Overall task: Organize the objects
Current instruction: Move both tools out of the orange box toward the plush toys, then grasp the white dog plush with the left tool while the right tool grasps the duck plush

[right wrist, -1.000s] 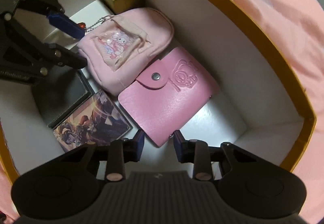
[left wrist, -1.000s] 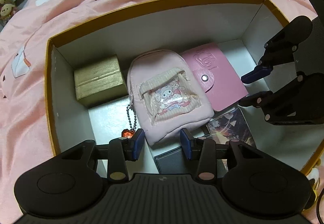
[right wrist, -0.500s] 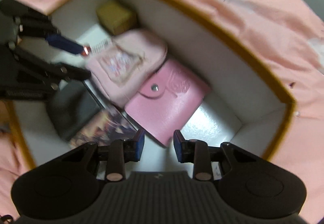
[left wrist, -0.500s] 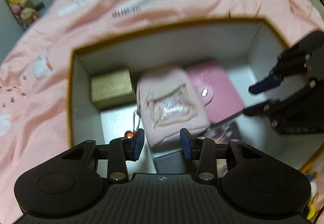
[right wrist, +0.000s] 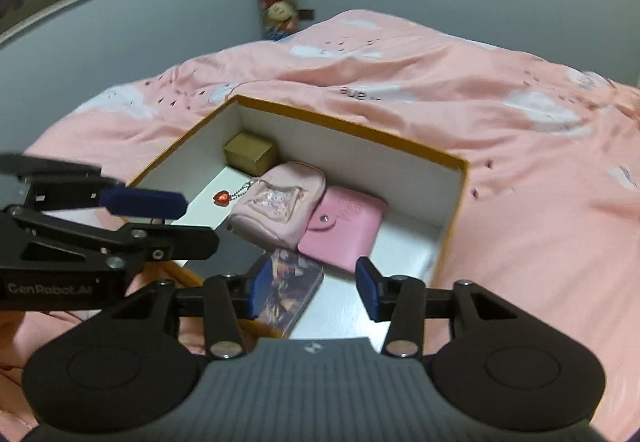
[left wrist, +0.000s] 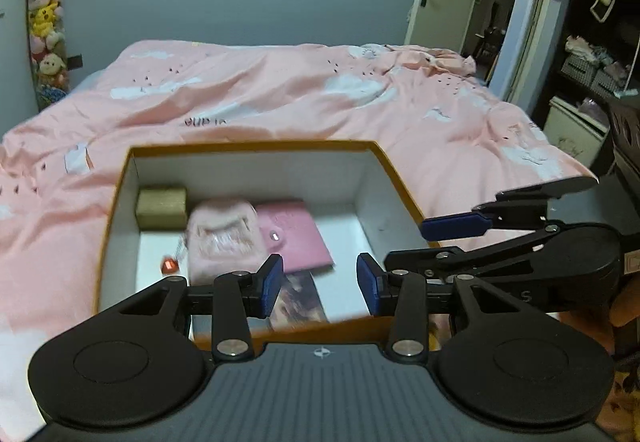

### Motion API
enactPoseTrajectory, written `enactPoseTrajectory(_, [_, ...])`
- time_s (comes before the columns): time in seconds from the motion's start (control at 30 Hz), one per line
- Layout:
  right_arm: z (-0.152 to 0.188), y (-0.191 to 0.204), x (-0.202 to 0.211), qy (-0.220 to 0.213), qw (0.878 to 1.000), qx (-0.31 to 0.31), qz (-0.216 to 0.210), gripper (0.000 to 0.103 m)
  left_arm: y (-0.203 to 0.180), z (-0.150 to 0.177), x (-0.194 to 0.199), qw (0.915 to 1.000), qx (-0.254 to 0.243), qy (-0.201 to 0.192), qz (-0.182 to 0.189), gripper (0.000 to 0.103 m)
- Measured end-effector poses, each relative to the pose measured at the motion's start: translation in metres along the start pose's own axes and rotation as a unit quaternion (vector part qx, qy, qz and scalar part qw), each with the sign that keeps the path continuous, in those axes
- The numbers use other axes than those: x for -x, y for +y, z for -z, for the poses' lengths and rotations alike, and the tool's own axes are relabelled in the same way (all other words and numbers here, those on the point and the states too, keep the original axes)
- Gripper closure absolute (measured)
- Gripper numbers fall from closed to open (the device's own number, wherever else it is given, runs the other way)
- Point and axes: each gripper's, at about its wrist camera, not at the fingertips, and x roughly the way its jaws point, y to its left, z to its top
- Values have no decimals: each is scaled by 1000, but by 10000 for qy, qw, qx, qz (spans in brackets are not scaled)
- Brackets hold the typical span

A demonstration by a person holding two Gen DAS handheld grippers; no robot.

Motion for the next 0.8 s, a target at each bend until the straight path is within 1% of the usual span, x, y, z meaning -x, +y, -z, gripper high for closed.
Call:
enactPoseTrajectory(0.1, [25, 1, 8, 56, 9995, -267, 145, 53, 1, 15, -1, 9997, 69, 223, 88, 53])
enactPoseTrajectory(0.17, [40, 2, 11, 62, 9989, -459, 108, 52, 1, 27, -2, 9991, 142, 360, 150, 53])
enactPoseTrajectory(0.3, [66, 6, 11, 258, 9958, -851, 228, 52, 2, 50, -5, 9970, 219, 638, 379, 53])
enactPoseTrajectory(0.33, [71, 6, 11, 342, 9946, -936, 293, 52, 2, 54, -8, 9961, 248, 762, 372, 53])
enactPoseTrajectory(0.43, [85, 8, 7, 540, 9907, -1141, 499, 51, 4, 64, -13, 9939, 399, 961, 376, 53])
enactPoseTrajectory(0.5, [94, 9, 4, 688, 9881, -1241, 592, 51, 5, 69, -14, 9923, 520, 1018, 475, 53])
enactPoseTrajectory(0.57, [103, 10, 3, 756, 9865, -1325, 593, 51, 4, 75, -13, 9915, 567, 1039, 539, 53])
enactPoseTrajectory(0.63, [108, 9, 5, 764, 9851, -1432, 573, 51, 3, 77, -14, 9908, 597, 1076, 572, 53])
enactPoseTrajectory(0.73, [111, 7, 6, 741, 9841, -1473, 657, 52, 4, 82, -16, 9892, 670, 1151, 611, 53])
enactPoseTrajectory(0.77, [113, 7, 6, 749, 9840, -1463, 681, 52, 4, 83, -16, 9886, 701, 1164, 642, 53])
enactPoseTrajectory(0.8, [114, 7, 7, 754, 9838, -1471, 696, 57, 4, 85, -15, 9882, 732, 1166, 676, 53])
